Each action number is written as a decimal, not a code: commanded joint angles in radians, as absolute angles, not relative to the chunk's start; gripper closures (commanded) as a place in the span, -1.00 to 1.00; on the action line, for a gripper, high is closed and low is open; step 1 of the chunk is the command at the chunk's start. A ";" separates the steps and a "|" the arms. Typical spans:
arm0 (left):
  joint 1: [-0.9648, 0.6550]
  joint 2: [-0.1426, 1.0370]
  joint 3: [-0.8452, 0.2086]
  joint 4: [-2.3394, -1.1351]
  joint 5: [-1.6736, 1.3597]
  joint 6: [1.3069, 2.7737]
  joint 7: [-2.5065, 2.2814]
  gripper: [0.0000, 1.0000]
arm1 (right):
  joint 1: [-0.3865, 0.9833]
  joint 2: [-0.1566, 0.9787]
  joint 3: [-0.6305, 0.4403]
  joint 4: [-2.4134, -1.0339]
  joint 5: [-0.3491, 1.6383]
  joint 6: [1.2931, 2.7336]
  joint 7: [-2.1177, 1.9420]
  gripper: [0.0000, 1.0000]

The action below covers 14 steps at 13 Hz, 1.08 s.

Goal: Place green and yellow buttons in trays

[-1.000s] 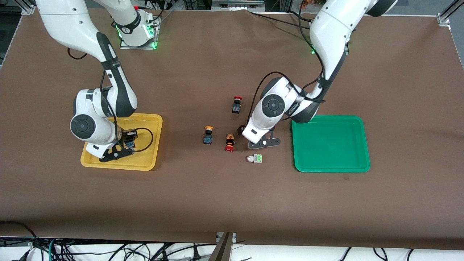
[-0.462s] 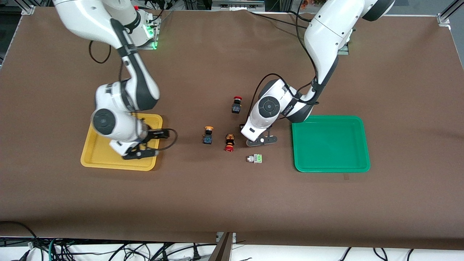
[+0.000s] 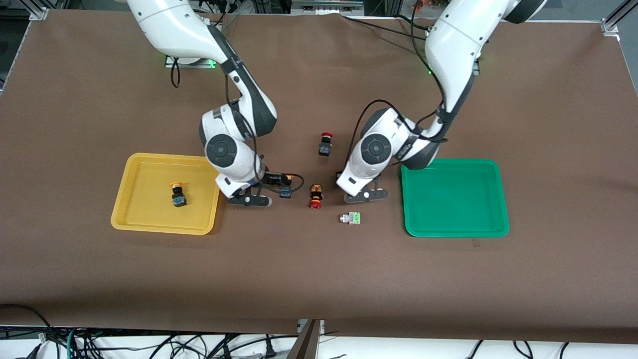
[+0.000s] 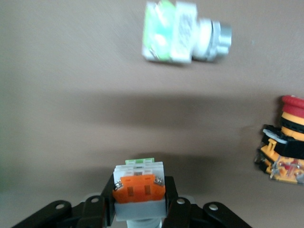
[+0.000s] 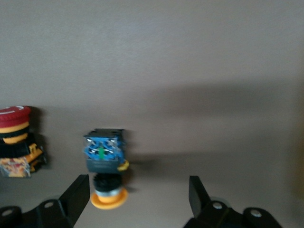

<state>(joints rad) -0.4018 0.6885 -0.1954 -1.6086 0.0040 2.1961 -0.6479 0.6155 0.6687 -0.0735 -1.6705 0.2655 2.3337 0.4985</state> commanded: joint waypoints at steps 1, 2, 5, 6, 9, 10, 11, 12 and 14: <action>-0.270 0.580 -0.202 -1.632 0.012 2.070 -0.348 0.61 | 0.656 0.729 -0.081 -1.640 0.320 2.410 0.549 -0.85; -0.234 0.572 -0.199 -1.632 0.012 2.042 -0.251 0.61 | 0.664 0.739 -0.081 -1.640 0.330 2.433 0.549 -0.84; -0.120 0.572 -0.199 -1.638 0.040 2.011 0.002 0.54 | 0.666 0.758 -0.081 -1.640 0.333 2.465 0.548 -0.55; -0.098 0.580 -0.199 -1.644 0.072 2.011 0.065 0.47 | 0.667 0.756 -0.081 -1.640 0.331 2.464 0.532 -0.26; -0.063 0.606 -0.199 -1.657 0.148 2.013 0.113 0.42 | 0.658 0.735 -0.090 -1.638 0.318 2.413 0.457 0.72; -0.049 0.615 -0.201 -1.666 0.188 2.020 0.114 0.37 | 0.650 0.720 -0.106 -1.637 0.318 2.367 0.416 0.78; -0.049 0.620 -0.201 -1.680 0.196 2.028 0.112 0.22 | 0.644 0.694 -0.130 -1.638 0.316 2.315 0.367 0.78; -0.048 0.626 -0.201 -1.683 0.196 2.040 0.112 0.05 | 0.644 0.668 -0.170 -1.638 0.316 2.243 0.303 0.78; -0.048 0.615 -0.207 -1.678 0.195 2.030 0.098 -1.00 | 0.643 0.615 -0.266 -1.652 0.319 2.087 0.130 0.78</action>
<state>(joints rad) -0.0593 0.6338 -0.1875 -1.6721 0.1673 2.0287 0.0936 0.6541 0.6864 -0.2027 -1.6276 0.3110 2.2113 0.2733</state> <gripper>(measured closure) 0.436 0.564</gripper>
